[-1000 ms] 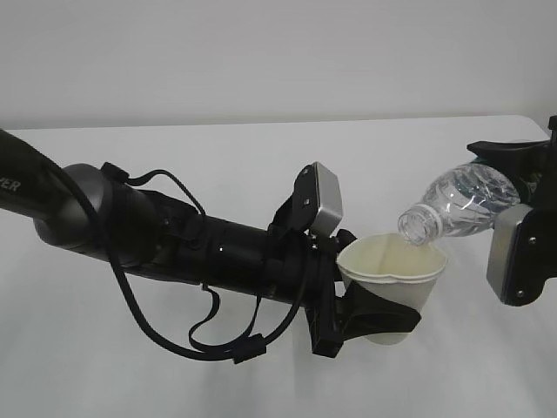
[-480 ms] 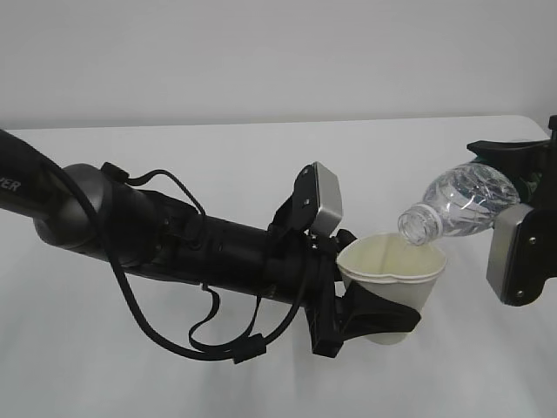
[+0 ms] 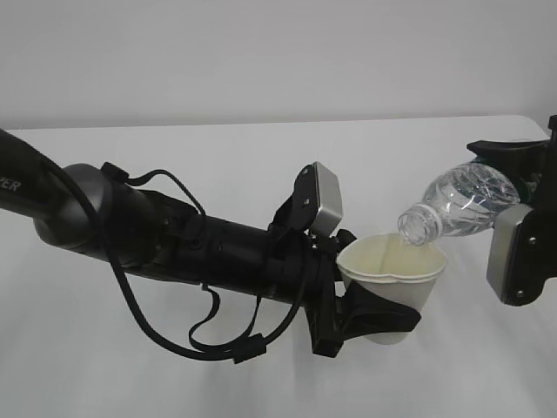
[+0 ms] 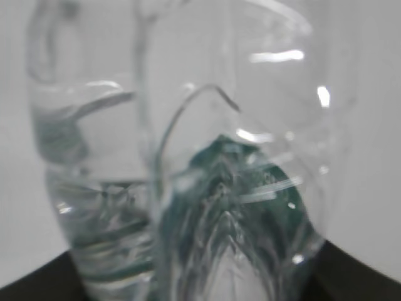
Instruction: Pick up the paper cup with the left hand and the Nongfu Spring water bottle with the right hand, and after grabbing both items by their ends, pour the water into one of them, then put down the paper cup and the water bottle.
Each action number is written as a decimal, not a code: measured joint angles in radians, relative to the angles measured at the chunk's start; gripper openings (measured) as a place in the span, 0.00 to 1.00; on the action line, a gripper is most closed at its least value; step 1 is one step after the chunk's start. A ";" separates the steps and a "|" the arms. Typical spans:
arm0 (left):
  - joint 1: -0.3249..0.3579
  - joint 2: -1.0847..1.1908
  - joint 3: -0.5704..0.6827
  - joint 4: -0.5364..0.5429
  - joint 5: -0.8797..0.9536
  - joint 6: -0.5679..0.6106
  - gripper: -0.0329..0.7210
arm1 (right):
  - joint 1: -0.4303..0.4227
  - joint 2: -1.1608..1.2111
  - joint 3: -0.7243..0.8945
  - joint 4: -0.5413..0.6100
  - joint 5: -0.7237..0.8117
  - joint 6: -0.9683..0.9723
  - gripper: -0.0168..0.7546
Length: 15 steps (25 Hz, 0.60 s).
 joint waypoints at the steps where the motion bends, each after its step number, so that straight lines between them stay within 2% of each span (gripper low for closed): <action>1: 0.000 0.000 0.000 -0.002 0.000 0.000 0.60 | 0.000 0.000 0.000 0.000 0.000 0.000 0.57; 15: 0.000 0.000 0.000 -0.002 0.000 0.000 0.60 | 0.000 0.000 -0.006 -0.002 0.000 -0.004 0.57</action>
